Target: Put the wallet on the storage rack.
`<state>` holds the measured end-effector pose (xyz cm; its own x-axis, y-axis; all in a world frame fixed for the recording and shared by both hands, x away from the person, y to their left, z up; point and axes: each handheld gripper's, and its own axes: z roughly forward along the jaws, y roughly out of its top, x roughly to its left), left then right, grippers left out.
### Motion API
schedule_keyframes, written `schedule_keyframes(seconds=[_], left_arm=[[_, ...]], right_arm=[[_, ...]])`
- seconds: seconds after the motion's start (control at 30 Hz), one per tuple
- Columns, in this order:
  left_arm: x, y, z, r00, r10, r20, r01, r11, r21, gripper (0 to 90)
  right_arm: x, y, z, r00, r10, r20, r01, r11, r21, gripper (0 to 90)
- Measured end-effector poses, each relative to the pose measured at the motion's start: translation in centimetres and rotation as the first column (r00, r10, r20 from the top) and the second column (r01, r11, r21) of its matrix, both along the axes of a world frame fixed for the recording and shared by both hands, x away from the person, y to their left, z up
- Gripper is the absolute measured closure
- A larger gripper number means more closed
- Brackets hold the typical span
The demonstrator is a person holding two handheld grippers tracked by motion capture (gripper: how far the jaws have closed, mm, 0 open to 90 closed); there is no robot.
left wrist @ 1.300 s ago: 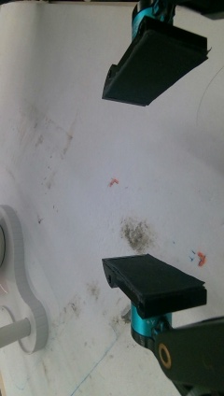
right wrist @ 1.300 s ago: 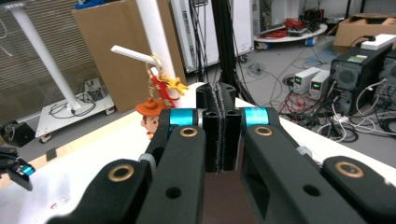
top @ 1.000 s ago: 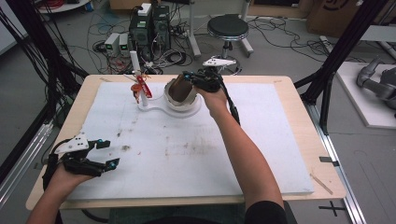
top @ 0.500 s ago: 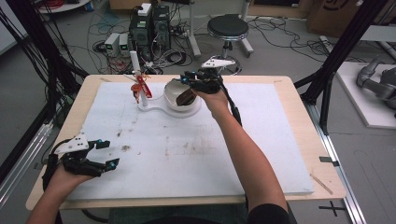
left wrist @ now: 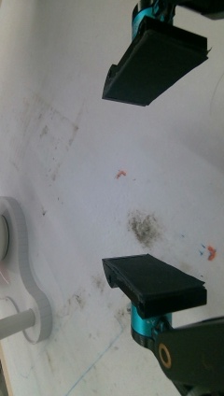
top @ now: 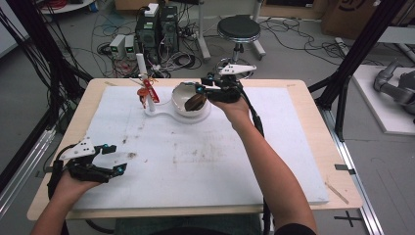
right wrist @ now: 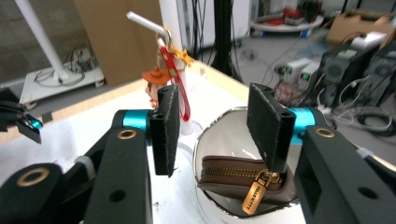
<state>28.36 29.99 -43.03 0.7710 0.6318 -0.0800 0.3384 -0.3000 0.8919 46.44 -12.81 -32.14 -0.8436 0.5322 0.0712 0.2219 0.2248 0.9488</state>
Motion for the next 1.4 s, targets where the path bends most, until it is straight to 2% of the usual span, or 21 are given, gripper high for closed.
schedule_keyframes(seconds=[0.07,0.2,0.27,0.33,0.43,0.47,0.87,1.13,1.4], left_arm=[[0.2,-0.2,0.1,1.0,-0.004,0.004,0.004,1.0,-0.003,16.6],[0.8,-0.6,0.2,0.9999,-0.007,0.015,0.007,0.9999,-0.014,16.6],[1.2,-0.9,0.3,0.9999,0.0,0.016,0.0,1.0,-0.009,16.6],[1.6,-1.1,0.2,0.9998,0.013,0.014,-0.013,0.9999,-0.008,16.6],[2.2,-1.3,0.2,0.9997,0.019,0.017,-0.019,0.9997,-0.017,16.6],[2.4,-1.4,0.3,0.9996,0.018,0.021,-0.018,0.9995,-0.026,16.6],[4.5,-3.5,0.7,0.9984,-0.021,0.053,0.023,0.9985,-0.049,16.6],[5.0,-4.4,0.7,0.997,-0.044,0.064,0.047,0.9977,-0.048,16.5],[4.9,-4.4,0.8,0.9967,-0.045,0.067,0.048,0.9974,-0.054,16.6]], right_arm=[[-0.6,-0.3,-0.1,1.0,-0.002,0.009,0.002,1.0,-0.001,54.7],[-1.2,-1.0,-0.2,0.9999,0.002,-0.014,-0.003,0.999,-0.041,50.7],[-1.7,-1.5,-0.3,0.9999,-0.004,0.014,0.005,1.0,-0.028,46.5],[-1.9,-2.2,-0.4,0.9998,-0.016,0.01,0.016,0.999,-0.036,42.0],[-2.4,-3.3,-0.8,0.9995,-0.03,0.002,0.03,0.999,-0.039,39.5],[-2.5,-3.8,-0.9,0.9992,-0.037,-0.012,0.037,0.998,-0.054,37.2],[-5.5,-8.9,-2.1,0.9925,-0.122,0.001,0.122,0.991,-0.051,32.3],[-7.6,-11.4,-3.3,0.988,-0.155,-0.005,0.154,0.987,-0.054,29.6],[-9.2,-12.8,-5.0,0.9833,-0.181,-0.017,0.18,0.982,-0.064,26.3]])
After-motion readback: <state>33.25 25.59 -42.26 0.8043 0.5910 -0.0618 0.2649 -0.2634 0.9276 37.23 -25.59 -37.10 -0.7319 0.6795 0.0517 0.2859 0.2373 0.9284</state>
